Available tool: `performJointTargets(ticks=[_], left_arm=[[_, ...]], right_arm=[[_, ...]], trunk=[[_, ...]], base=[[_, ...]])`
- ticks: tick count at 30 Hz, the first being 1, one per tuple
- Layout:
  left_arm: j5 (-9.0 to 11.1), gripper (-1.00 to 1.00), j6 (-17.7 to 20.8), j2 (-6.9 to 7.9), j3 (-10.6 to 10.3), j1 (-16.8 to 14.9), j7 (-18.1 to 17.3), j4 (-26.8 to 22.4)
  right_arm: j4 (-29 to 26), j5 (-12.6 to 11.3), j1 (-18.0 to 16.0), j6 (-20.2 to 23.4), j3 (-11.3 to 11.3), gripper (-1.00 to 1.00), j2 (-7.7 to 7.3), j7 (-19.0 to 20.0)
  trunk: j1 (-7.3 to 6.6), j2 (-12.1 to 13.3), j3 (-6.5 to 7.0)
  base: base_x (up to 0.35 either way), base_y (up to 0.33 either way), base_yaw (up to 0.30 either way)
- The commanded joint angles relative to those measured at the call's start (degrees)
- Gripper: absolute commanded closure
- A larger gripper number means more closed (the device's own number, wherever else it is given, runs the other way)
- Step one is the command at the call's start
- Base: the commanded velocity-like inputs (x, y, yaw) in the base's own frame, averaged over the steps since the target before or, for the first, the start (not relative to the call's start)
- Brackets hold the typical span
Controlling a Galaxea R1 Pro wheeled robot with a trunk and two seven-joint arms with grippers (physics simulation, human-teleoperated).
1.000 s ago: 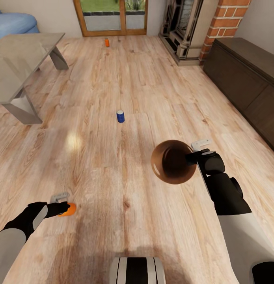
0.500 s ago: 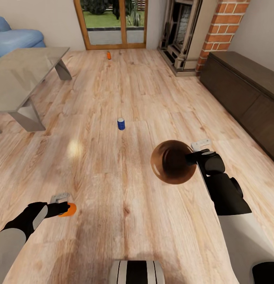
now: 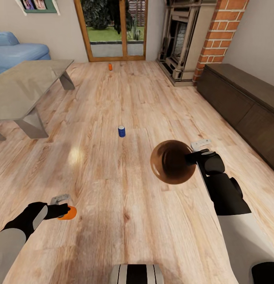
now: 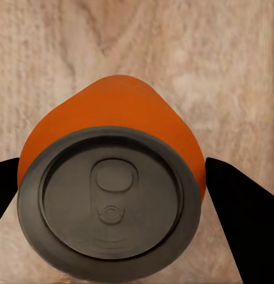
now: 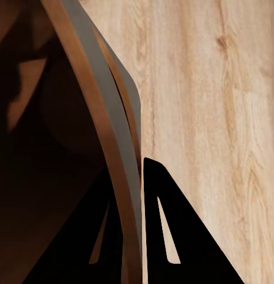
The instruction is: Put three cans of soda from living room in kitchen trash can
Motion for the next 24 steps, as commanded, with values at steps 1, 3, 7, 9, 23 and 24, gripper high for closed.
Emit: performJointTargets(ticks=[1,3,7,9,23,24], left_arm=[[-0.01,1.0,0.36,0.0,0.0,0.0,-0.01,-0.04],[0.13,1.0,0.82,0.0,0.35,0.06,0.03,0.26],[0.14,1.0,0.81,0.0,0.46,0.03,0.03,0.78],[0.14,1.0,0.81,0.0,0.46,0.03,0.03,0.78],[0.14,1.0,0.81,0.0,0.46,0.03,0.03,0.78],[0.13,1.0,0.81,0.0,0.46,0.02,0.03,0.78]], right_arm=[[-0.03,-0.16,0.02,0.0,-0.03,1.0,0.07,0.25],[-0.34,-0.19,0.15,-0.33,-0.24,1.0,0.16,0.17],[-0.97,-0.6,0.15,-0.74,-0.39,1.0,0.16,0.17],[-0.97,-0.33,0.15,-0.74,-0.39,1.0,0.16,0.17],[-0.97,0.48,0.15,-0.74,-0.39,1.0,0.16,0.17],[-0.89,0.47,0.15,-0.75,-0.42,1.0,0.16,0.17]], trunk=[[-0.03,0.01,0.23],[-0.05,0.03,0.44],[-0.05,0.03,0.44],[-0.05,0.03,0.44],[-0.05,0.03,0.44],[-0.05,0.03,0.44]], base=[[0.0,0.0,0.0],[0.0,0.0,0.0],[0.0,0.0,0.0],[0.0,0.0,0.0],[0.0,0.0,0.0],[0.0,0.0,0.0]])
